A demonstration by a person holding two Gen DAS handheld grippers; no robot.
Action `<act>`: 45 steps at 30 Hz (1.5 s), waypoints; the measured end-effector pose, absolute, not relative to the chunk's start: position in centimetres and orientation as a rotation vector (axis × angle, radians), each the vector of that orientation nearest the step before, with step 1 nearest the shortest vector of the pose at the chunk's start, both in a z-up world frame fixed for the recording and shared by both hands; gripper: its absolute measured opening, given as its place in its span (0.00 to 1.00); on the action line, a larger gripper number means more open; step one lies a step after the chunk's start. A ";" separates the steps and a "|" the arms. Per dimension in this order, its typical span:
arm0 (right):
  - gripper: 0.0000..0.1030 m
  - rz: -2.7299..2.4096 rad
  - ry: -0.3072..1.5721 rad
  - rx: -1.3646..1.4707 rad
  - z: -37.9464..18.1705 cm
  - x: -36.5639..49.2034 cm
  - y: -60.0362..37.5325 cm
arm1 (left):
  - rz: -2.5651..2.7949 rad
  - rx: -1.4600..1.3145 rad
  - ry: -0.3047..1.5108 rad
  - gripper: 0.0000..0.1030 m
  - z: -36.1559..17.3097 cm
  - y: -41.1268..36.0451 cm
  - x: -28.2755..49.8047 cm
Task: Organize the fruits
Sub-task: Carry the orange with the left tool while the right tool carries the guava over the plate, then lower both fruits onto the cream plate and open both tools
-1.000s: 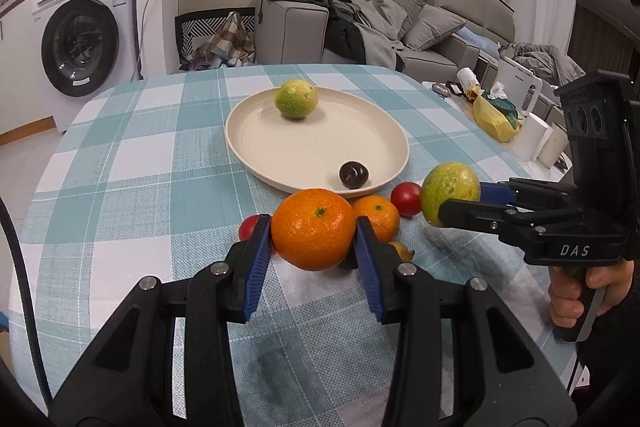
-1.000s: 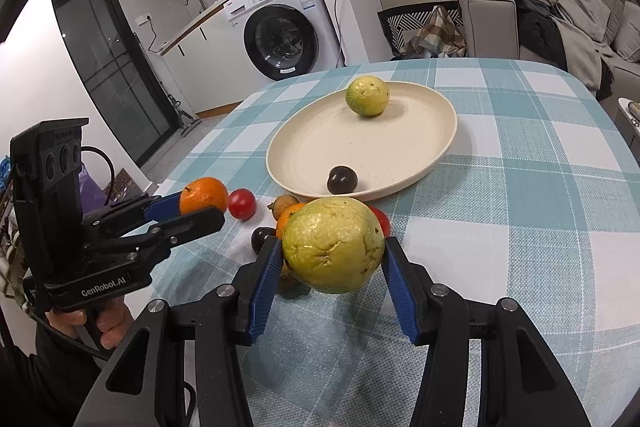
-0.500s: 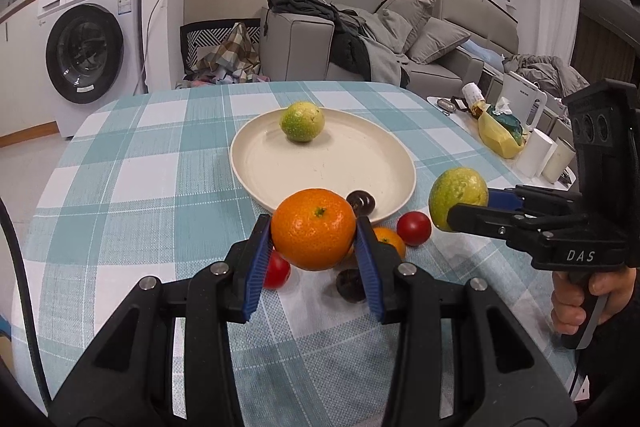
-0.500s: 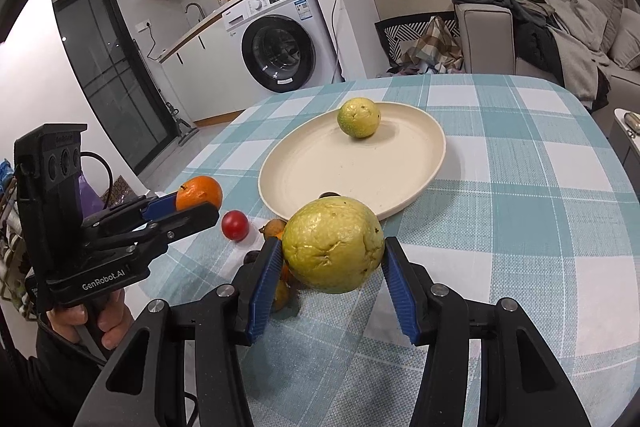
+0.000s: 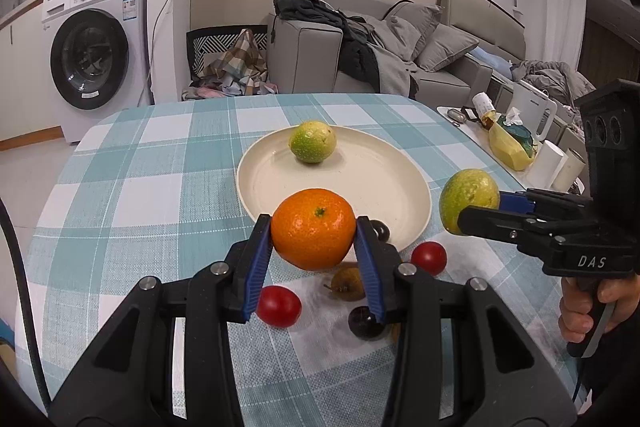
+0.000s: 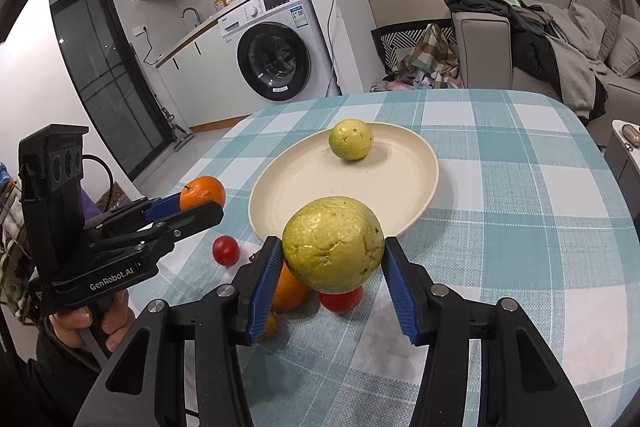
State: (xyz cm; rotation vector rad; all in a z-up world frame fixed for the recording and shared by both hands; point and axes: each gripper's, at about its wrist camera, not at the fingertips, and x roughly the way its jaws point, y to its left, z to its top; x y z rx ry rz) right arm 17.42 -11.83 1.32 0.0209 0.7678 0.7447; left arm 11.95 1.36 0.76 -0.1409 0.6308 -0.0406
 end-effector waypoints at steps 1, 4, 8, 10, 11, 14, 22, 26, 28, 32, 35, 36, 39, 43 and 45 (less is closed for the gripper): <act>0.51 0.745 0.765 0.020 1.3 17.6 -11.7 | -0.041 -0.141 0.631 0.37 0.7 1.4 12.1; 0.51 0.744 0.764 0.027 1.4 18.0 -11.7 | -0.037 -0.137 0.633 0.37 0.7 1.4 12.3; 0.51 0.741 0.760 0.027 1.4 18.6 -11.4 | -0.033 -0.136 0.639 0.37 0.5 1.5 13.5; 0.51 0.740 0.763 0.029 1.3 19.0 -11.3 | -0.032 -0.136 0.640 0.37 0.4 1.5 14.2; 0.51 0.740 0.763 0.028 1.3 19.1 -11.2 | -0.033 -0.136 0.641 0.37 0.4 1.5 14.2; 0.51 0.736 0.761 0.030 1.2 19.6 -11.2 | -0.034 -0.132 0.644 0.37 0.2 1.5 14.8; 0.51 0.726 0.775 0.030 0.7 20.8 -10.9 | -0.035 -0.136 0.661 0.37 -0.8 1.4 16.7; 0.51 0.719 0.786 0.031 0.2 21.3 -10.8 | -0.030 -0.135 0.672 0.37 -1.5 1.4 17.5; 0.51 0.716 0.790 0.031 -0.1 21.6 -10.8 | -0.027 -0.129 0.676 0.37 -1.8 1.3 17.6; 0.51 0.713 0.800 0.028 -0.6 21.9 -10.8 | -0.026 -0.118 0.683 0.37 -2.2 1.2 17.7; 0.51 0.714 0.805 0.026 -0.9 22.0 -10.6 | -0.032 -0.113 0.693 0.37 -2.4 1.1 17.8; 0.51 0.716 0.807 0.026 -1.0 22.1 -10.5 | -0.030 -0.108 0.693 0.37 -2.5 1.0 17.8; 0.51 0.715 0.799 0.012 -1.0 22.1 -10.3 | -0.033 -0.102 0.700 0.37 -2.6 0.9 17.8; 0.51 0.719 0.797 0.011 -1.0 22.2 -10.1 | -0.037 -0.107 0.711 0.37 -2.7 0.9 17.9; 0.51 0.720 0.799 0.008 -1.0 22.3 -10.0 | -0.036 -0.111 0.715 0.37 -2.8 1.0 18.0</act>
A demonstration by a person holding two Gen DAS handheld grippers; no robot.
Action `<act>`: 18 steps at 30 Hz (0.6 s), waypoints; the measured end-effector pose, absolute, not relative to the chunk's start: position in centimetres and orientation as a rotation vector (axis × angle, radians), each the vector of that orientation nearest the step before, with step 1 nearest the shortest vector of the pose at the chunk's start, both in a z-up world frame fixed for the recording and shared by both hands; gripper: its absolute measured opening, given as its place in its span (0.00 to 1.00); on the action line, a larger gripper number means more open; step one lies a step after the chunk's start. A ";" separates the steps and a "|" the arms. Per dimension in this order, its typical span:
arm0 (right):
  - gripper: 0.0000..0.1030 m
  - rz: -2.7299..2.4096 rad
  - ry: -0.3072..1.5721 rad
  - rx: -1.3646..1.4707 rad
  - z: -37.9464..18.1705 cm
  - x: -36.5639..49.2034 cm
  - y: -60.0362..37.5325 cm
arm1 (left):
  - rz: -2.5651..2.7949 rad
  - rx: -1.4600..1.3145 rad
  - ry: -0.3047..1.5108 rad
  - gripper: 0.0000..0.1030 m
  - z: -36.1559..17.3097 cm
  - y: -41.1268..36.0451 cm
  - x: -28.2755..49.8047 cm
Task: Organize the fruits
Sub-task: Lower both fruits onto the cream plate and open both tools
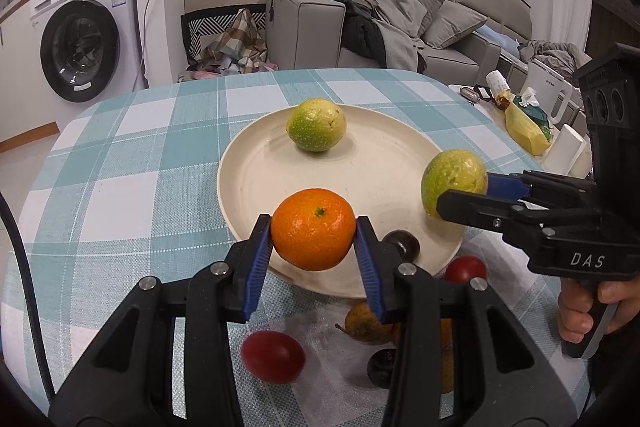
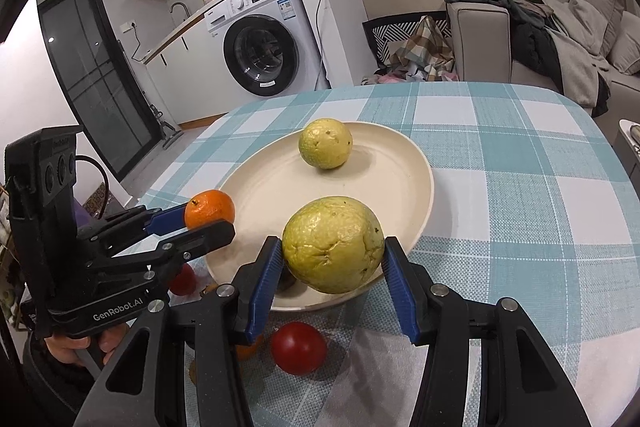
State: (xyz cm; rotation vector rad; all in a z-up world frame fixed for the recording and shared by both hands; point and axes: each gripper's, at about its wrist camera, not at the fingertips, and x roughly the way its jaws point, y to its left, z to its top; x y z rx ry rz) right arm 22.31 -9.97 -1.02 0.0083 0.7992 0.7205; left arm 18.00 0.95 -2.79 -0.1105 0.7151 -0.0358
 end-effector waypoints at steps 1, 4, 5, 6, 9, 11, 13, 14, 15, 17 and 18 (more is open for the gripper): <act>0.51 0.720 0.801 0.006 -1.0 22.4 -9.9 | -0.036 -0.112 0.717 0.37 -2.8 1.0 18.0; 0.51 0.719 0.809 -0.003 -1.2 22.8 -9.4 | -0.037 -0.116 0.721 0.37 -2.9 1.0 18.1; 0.51 0.720 0.812 -0.002 -1.2 22.9 -9.3 | -0.036 -0.116 0.724 0.37 -2.9 1.0 18.1; 0.51 0.721 0.815 -0.005 -1.3 23.0 -9.2 | -0.035 -0.116 0.727 0.37 -2.9 1.1 18.2; 0.51 0.719 0.814 -0.010 -1.4 23.0 -9.1 | -0.036 -0.116 0.734 0.37 -3.0 1.1 18.3; 0.51 0.719 0.814 -0.015 -1.4 23.0 -9.0 | -0.034 -0.115 0.739 0.37 -3.0 1.1 18.4; 0.51 0.720 0.810 -0.018 -1.5 22.9 -8.9 | -0.033 -0.112 0.741 0.37 -3.1 1.0 18.4; 0.51 0.721 0.807 -0.017 -1.5 22.9 -9.0 | -0.034 -0.113 0.739 0.37 -3.1 1.0 18.4; 0.51 0.720 0.806 -0.018 -1.6 22.9 -8.9 | -0.033 -0.114 0.740 0.37 -3.1 1.0 18.4; 0.51 0.717 0.802 -0.028 -1.6 22.9 -8.8 | -0.031 -0.117 0.741 0.37 -3.1 1.1 18.4; 0.51 0.717 0.800 -0.032 -1.6 22.8 -8.8 | -0.031 -0.119 0.742 0.37 -3.1 1.1 18.4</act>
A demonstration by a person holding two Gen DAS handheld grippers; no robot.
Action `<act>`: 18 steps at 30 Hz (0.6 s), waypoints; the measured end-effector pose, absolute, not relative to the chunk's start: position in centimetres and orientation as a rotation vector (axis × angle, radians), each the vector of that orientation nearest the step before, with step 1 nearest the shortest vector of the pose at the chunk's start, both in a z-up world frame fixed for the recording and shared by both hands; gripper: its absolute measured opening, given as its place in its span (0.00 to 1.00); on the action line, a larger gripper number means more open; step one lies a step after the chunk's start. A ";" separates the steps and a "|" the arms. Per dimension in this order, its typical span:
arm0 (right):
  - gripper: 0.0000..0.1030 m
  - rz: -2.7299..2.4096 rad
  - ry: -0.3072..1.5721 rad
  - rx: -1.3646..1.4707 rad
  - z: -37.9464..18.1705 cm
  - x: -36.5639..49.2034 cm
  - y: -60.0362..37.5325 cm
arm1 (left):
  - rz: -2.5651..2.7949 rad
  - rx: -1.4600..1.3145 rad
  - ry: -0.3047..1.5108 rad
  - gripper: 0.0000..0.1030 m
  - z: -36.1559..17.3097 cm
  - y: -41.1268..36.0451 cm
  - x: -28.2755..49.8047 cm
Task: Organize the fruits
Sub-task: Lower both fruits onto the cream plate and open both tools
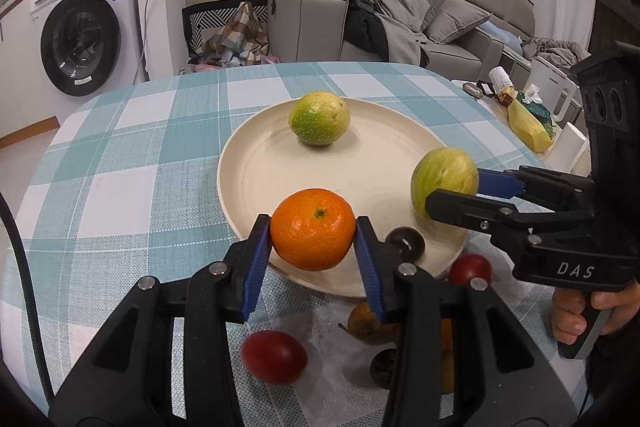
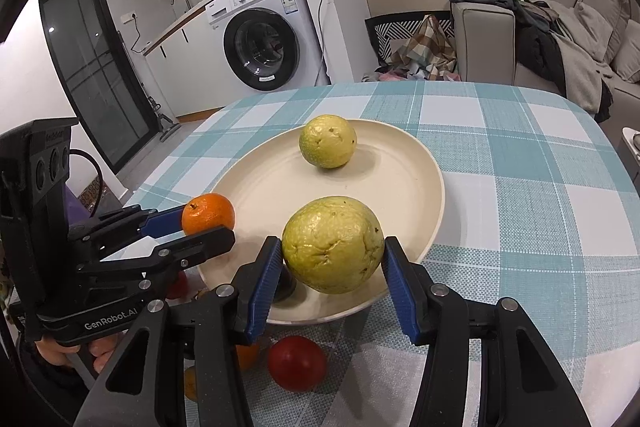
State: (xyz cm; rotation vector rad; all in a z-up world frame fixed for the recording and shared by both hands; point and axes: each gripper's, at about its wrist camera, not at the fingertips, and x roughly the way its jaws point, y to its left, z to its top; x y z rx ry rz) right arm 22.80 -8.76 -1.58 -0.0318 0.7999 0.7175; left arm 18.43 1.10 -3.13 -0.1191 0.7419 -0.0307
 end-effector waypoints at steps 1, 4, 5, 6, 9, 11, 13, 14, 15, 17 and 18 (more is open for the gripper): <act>0.51 0.720 0.797 -0.032 -1.6 22.7 -8.8 | -0.035 -0.122 0.743 0.37 -3.1 1.1 18.4; 0.51 0.720 0.793 -0.027 -1.5 22.5 -9.0 | -0.040 -0.116 0.732 0.37 -3.0 1.0 18.0; 0.51 0.719 0.788 -0.027 -1.4 22.5 -9.1 | -0.037 -0.112 0.727 0.37 -2.9 0.9 18.0; 0.51 0.720 0.784 -0.027 -1.4 22.4 -9.1 | -0.035 -0.111 0.727 0.37 -2.9 0.9 17.9; 0.51 0.711 0.768 -0.021 -1.2 22.3 -9.4 | -0.035 -0.122 0.739 0.37 -3.0 1.1 17.8; 0.51 0.711 0.765 -0.022 -1.0 22.1 -9.6 | -0.030 -0.132 0.730 0.38 -2.9 1.3 17.6; 0.54 0.699 0.758 -0.031 -0.9 22.0 -9.8 | -0.026 -0.132 0.728 0.44 -2.8 1.3 17.3; 0.59 0.692 0.752 -0.033 -0.8 21.8 -10.0 | -0.020 -0.130 0.726 0.48 -2.7 1.4 17.1; 0.66 0.688 0.745 -0.033 -0.7 21.7 -10.2 | -0.013 -0.128 0.719 0.57 -2.6 1.4 16.9; 0.72 0.694 0.740 -0.032 -0.6 21.4 -10.4 | -0.001 -0.126 0.699 0.69 -2.4 1.5 16.3; 0.74 0.695 0.741 -0.037 -0.6 21.3 -10.4 | 0.004 -0.125 0.689 0.75 -2.2 1.6 15.9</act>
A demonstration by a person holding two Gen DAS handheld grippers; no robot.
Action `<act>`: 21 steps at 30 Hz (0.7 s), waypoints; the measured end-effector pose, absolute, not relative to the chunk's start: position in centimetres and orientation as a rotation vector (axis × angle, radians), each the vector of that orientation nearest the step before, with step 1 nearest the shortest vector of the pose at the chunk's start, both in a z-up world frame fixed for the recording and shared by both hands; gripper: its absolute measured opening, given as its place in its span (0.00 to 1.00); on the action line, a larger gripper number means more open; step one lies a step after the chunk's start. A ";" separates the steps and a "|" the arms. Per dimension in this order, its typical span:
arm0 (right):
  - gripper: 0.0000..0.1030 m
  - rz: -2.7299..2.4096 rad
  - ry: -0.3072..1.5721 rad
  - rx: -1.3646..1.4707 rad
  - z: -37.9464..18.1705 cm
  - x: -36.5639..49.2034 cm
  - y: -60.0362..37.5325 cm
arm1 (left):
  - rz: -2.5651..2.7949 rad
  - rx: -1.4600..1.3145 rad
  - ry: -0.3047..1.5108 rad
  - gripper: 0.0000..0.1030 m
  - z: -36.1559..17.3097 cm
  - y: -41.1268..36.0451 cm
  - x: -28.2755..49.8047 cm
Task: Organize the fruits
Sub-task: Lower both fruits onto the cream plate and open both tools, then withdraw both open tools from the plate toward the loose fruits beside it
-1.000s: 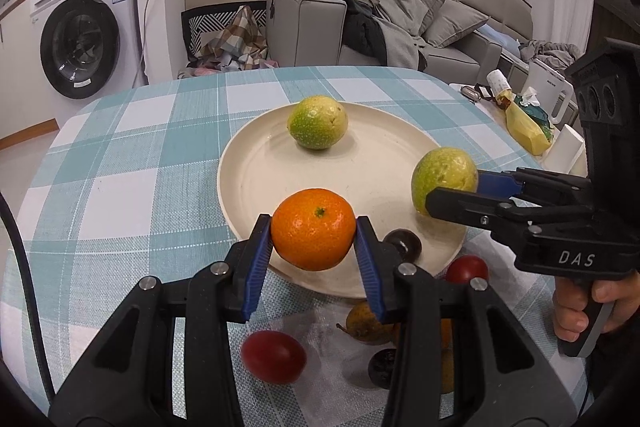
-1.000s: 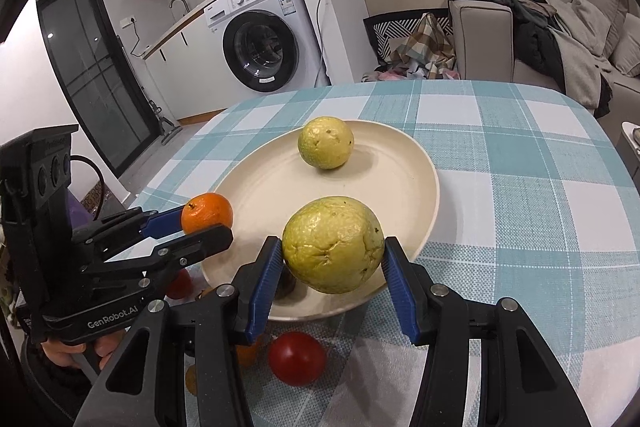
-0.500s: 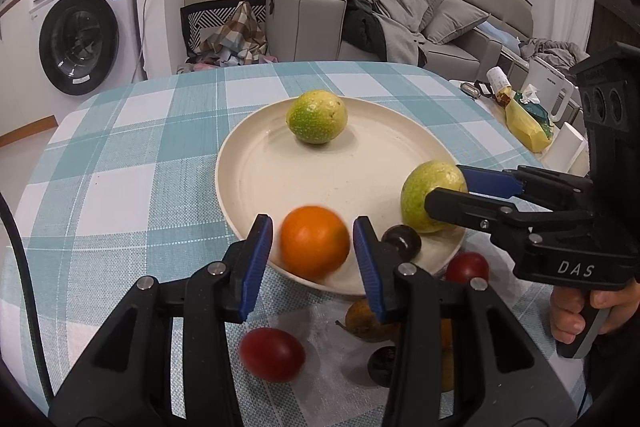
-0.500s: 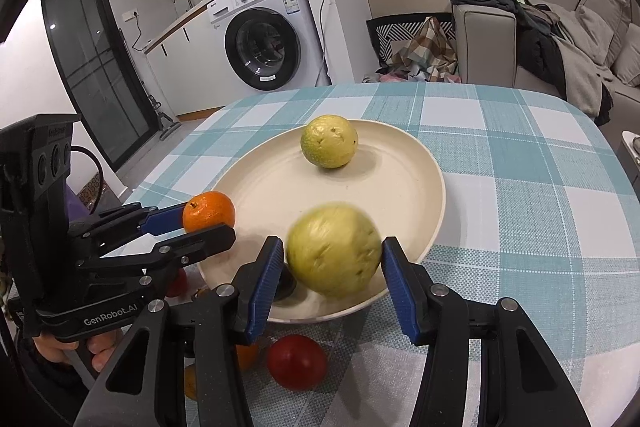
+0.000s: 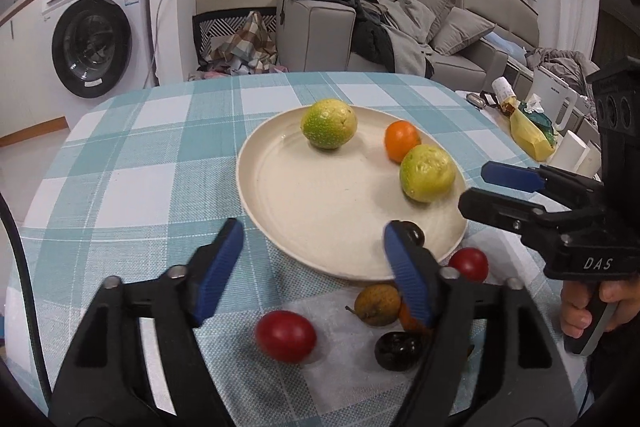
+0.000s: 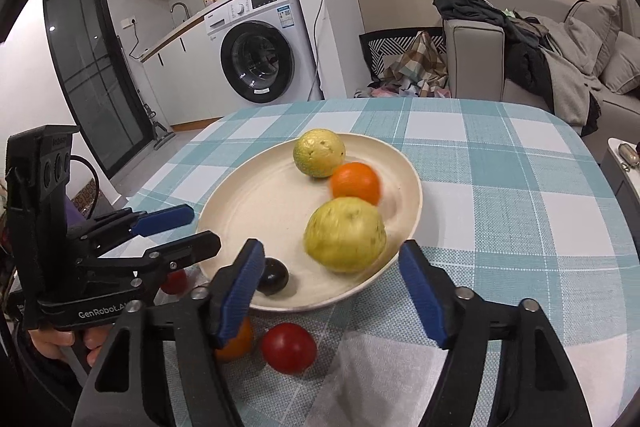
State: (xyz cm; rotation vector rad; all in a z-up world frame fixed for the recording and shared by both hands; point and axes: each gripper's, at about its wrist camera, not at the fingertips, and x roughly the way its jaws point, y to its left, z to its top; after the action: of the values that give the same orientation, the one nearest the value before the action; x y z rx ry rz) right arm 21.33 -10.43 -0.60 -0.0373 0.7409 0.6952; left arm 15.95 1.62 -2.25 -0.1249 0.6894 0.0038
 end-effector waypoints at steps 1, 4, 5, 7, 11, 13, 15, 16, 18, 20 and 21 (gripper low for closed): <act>0.75 0.693 0.740 -0.045 -0.6 21.2 -10.4 | 0.010 -0.124 0.681 0.80 -2.1 1.7 15.6; 0.82 0.694 0.729 -0.056 -0.6 20.7 -10.5 | 0.015 -0.134 0.670 0.81 -1.7 1.9 15.0; 0.83 0.700 0.731 -0.057 -0.6 20.6 -10.5 | 0.016 -0.137 0.672 0.81 -1.7 2.0 14.8; 0.86 0.704 0.731 -0.059 -0.6 20.4 -10.5 | 0.028 -0.136 0.674 0.83 -1.7 2.1 14.4; 0.99 0.698 0.724 -0.068 -0.6 20.0 -10.6 | 0.064 -0.118 0.669 0.96 -1.6 2.1 13.6; 1.00 0.696 0.716 -0.075 -0.5 19.7 -10.6 | 0.068 -0.117 0.651 0.99 -1.4 2.1 13.0; 1.00 0.692 0.712 -0.079 -0.5 19.5 -10.7 | 0.066 -0.116 0.644 0.99 -1.3 2.1 12.5; 1.00 0.692 0.712 -0.080 -0.5 19.4 -10.8 | 0.067 -0.117 0.644 0.99 -1.3 2.1 12.3; 1.00 0.694 0.719 -0.079 -0.6 19.2 -11.0 | 0.067 -0.119 0.647 0.99 -1.4 2.2 11.8; 1.00 0.690 0.722 -0.078 -0.7 18.9 -11.2 | 0.064 -0.120 0.646 0.99 -1.4 2.2 11.3; 1.00 0.692 0.723 -0.078 -0.7 18.7 -11.4 | 0.065 -0.119 0.645 0.99 -1.4 2.2 11.1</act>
State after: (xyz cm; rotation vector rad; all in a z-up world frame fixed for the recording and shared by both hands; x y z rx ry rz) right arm 18.72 -11.38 -0.70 -0.0784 0.7231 0.6924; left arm 11.10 2.20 -1.40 -0.1188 0.6452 0.0654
